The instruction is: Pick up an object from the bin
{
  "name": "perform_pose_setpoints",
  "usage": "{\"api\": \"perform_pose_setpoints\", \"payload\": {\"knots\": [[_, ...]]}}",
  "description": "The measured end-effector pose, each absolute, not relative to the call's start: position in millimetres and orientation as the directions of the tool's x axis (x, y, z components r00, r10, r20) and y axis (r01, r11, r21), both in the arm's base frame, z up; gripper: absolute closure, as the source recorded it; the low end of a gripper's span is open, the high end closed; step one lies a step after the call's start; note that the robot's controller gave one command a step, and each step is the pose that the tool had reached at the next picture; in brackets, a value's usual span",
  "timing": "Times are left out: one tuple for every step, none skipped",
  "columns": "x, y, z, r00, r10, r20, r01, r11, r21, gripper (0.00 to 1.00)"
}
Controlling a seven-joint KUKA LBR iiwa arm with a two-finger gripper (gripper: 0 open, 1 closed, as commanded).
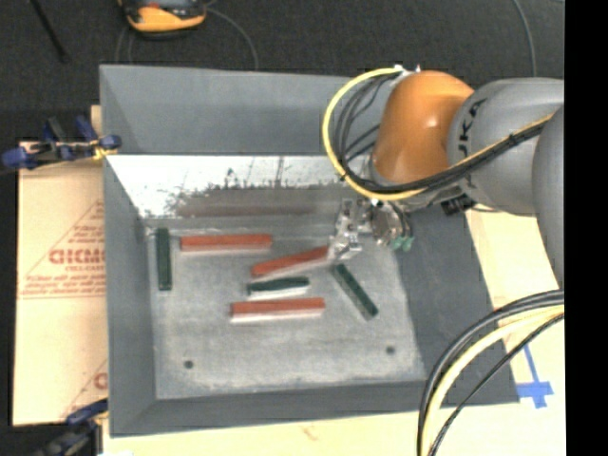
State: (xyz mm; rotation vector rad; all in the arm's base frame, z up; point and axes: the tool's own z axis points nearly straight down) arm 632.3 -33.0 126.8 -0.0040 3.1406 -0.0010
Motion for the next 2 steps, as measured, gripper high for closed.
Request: {"api": "perform_pose_setpoints", "payload": {"knots": [[645.4,-27,132,-1.0,-0.006,-0.004,-0.006,1.0,-0.001,0.0],[651.4,-23,113,-1.0,-0.009,-0.004,-0.009,1.0,-0.001,1.0]]}}
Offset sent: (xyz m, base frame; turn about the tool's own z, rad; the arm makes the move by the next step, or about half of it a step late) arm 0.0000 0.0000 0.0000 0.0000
